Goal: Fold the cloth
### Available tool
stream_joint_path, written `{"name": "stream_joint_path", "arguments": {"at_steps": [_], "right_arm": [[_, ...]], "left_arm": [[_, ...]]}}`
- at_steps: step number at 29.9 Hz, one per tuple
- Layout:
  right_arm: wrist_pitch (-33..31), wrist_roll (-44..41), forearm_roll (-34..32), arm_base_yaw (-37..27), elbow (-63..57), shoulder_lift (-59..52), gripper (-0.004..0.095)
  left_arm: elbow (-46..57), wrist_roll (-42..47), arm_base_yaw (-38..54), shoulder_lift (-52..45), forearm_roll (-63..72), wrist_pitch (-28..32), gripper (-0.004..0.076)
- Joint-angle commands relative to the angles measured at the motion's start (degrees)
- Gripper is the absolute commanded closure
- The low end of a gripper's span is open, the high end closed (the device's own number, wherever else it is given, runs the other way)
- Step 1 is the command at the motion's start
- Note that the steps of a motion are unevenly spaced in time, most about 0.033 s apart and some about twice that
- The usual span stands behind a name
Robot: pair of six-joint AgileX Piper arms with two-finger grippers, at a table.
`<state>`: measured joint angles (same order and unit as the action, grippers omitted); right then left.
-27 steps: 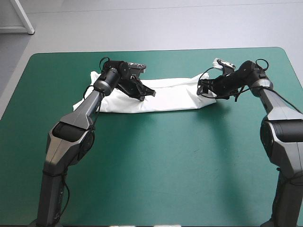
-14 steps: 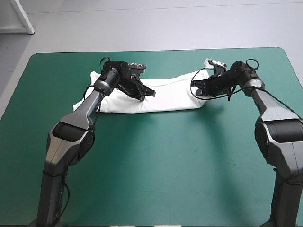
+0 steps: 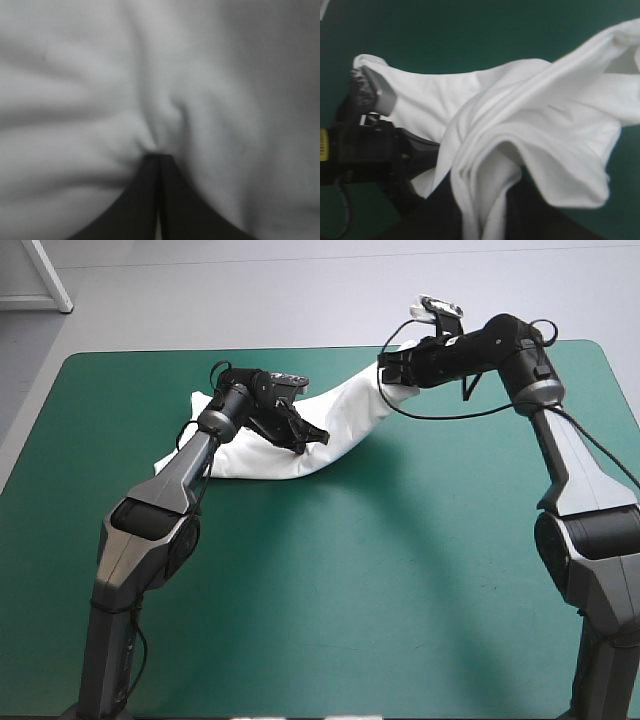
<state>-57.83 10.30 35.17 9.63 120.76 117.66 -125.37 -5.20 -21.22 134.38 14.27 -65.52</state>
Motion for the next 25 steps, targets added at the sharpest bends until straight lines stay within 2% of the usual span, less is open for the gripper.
{"name": "stream_joint_path", "arguments": {"at_steps": [1,9,16,19,21,25], "right_arm": [[2.6,-0.11,2.72,2.93,5.23,-4.26,0.0923],[6.82,-0.46,2.5,6.73,6.96,-3.98,0.0923],[6.69,-0.22,0.54,6.73,6.97,-3.34,0.0923],[6.15,0.14,0.54,6.73,6.97,-3.34,0.0923],[5.11,0.23,0.54,6.73,6.97,-3.34,0.0923],[4.8,0.73,1.18,6.73,6.97,-3.34,0.0923]], "left_arm": [[-0.24,0.21,-1.26,-1.3,6.03,-1.44,0.0733],[-0.24,-0.95,-1.26,-1.3,8.36,-2.17,0.0733],[-2.02,-0.88,-1.13,-3.96,6.68,-2.7,0.0733],[-5.38,-1.1,-1.13,-6.0,5.31,-4.57,0.0733],[-8.36,-1.1,-1.13,-7.51,2.87,-8.09,0.0733],[-9.11,-0.96,-1.13,-12.42,-3.61,-8.42,0.0733]]}}
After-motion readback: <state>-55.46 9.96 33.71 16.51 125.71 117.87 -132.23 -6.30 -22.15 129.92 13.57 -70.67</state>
